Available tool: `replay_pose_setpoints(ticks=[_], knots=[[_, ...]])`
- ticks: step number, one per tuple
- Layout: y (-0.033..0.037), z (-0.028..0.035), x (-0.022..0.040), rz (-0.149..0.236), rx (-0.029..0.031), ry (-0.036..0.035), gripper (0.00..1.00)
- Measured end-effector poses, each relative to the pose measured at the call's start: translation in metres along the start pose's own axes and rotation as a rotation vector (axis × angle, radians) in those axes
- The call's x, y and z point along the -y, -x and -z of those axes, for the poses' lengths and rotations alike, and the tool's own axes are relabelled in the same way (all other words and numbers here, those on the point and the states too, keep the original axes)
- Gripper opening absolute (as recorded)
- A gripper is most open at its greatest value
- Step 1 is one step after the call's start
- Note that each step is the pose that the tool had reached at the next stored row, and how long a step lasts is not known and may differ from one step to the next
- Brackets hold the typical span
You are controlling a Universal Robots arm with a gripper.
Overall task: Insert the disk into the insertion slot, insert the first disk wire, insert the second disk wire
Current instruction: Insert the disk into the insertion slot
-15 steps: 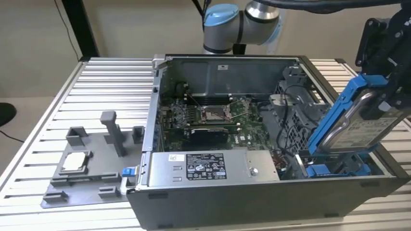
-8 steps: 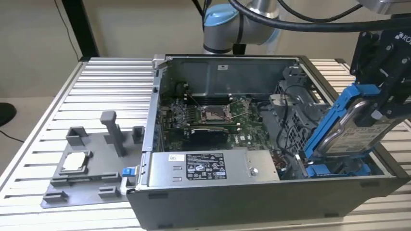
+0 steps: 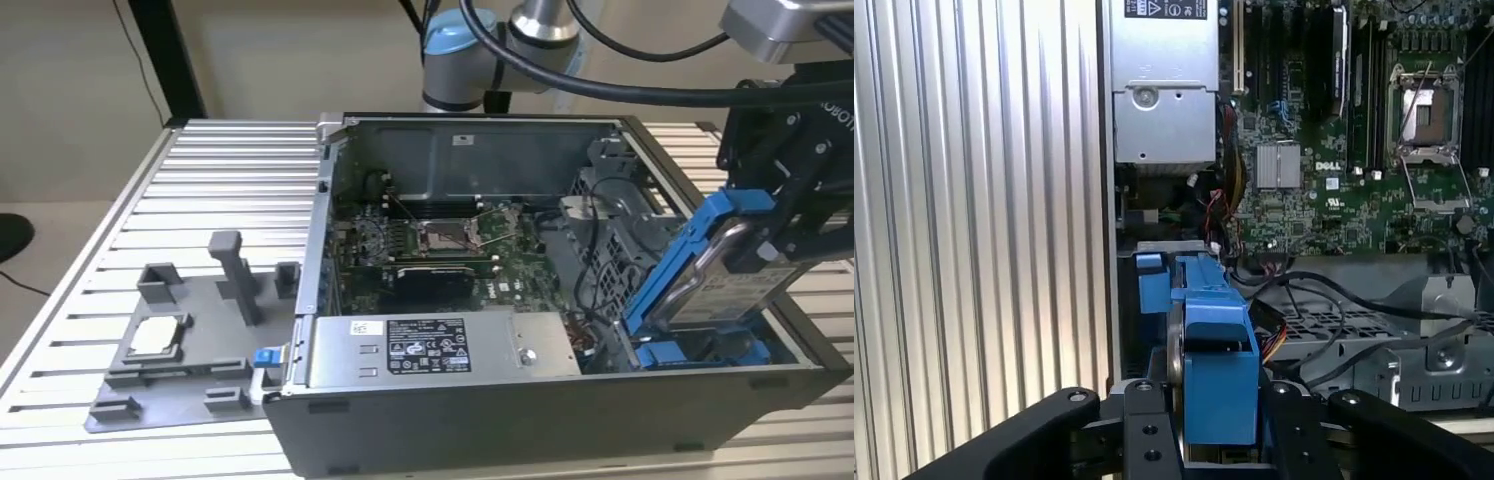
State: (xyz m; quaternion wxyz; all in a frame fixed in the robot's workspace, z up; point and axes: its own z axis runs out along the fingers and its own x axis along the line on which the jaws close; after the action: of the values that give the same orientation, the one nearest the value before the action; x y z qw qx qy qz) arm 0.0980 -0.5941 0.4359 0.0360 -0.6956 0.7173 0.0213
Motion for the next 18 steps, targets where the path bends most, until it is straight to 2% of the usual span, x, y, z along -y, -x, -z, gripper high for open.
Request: replay_pose_setpoints(ticks=[3, 5, 10, 18], knots=[[-0.0001, -0.0017, 0.0001, 0.000, 0.0205, 0.0006, 0.00], [-0.0003, -0.0021, 0.0003, -0.001, 0.0288, 0.0007, 0.00], [-0.0040, -0.0022, 0.0023, -0.001, 0.0321, 0.0013, 0.00], [-0.0073, -0.0024, 0.0028, -0.001, 0.0320, 0.0014, 0.00]])
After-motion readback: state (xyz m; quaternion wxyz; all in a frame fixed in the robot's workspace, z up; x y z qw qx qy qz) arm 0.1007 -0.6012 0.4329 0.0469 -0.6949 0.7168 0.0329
